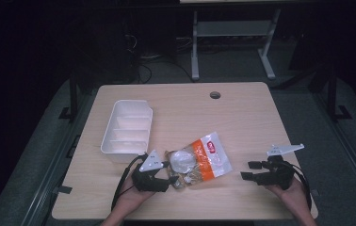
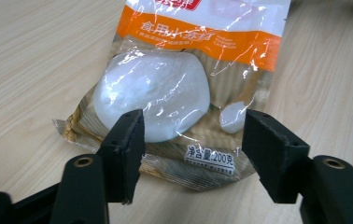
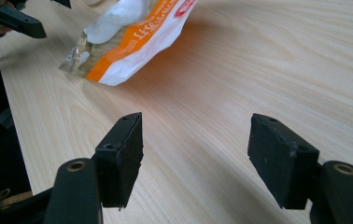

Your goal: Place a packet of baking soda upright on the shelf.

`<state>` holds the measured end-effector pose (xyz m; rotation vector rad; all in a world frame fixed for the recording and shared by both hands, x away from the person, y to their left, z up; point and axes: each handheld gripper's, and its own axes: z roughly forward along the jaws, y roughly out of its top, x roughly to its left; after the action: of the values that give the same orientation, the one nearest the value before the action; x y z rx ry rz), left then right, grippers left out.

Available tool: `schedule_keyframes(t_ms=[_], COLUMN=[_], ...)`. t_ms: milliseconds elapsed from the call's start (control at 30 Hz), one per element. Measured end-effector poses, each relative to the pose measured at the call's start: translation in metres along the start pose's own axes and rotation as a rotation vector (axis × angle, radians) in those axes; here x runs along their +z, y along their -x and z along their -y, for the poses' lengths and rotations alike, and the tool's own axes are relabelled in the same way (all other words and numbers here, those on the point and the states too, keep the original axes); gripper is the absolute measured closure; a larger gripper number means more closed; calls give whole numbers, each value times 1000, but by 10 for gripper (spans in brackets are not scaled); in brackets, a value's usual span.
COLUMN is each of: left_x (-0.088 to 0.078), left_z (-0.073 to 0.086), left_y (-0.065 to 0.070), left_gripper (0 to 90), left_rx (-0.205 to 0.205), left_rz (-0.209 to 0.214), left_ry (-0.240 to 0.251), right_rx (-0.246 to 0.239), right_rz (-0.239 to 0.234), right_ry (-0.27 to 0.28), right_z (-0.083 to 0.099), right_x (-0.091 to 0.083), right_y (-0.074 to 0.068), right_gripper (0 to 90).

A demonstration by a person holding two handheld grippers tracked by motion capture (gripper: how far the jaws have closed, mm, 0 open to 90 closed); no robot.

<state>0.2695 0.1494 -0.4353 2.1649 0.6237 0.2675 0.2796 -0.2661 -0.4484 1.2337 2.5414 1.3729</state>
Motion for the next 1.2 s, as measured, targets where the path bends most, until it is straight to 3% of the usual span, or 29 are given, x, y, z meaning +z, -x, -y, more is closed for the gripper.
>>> schedule_keyframes(t_ms=[267,500,600,633,733,900,1200], left_x=[7,11,15,17,29,30,30], left_z=[-11,-14,-14,-14,-13,-16,-16], left_y=[-8,-7,-9,-9,-8,-8,-6], left_gripper=[515,537,595,658,724,737,742], left_rx=[-44,-34,-35,-34,-24,-30,-13], left_rz=[3,7,4,8,-1,-10,-18], left_ry=[-6,-30,-52,-67,-133,-157,-159], right_rx=[7,11,13,15,14,21,42], right_rz=[16,31,31,28,31,27,2], right_ry=[33,37,41,41,44,59,64], right_z=[-3,-4,-4,-5,-6,-10,-23], right_x=[-3,-4,-4,-3,-2,1,16], right_y=[-1,-1,-1,-1,-2,-5,-7], right_gripper=[312,306,304,302,296,285,267])
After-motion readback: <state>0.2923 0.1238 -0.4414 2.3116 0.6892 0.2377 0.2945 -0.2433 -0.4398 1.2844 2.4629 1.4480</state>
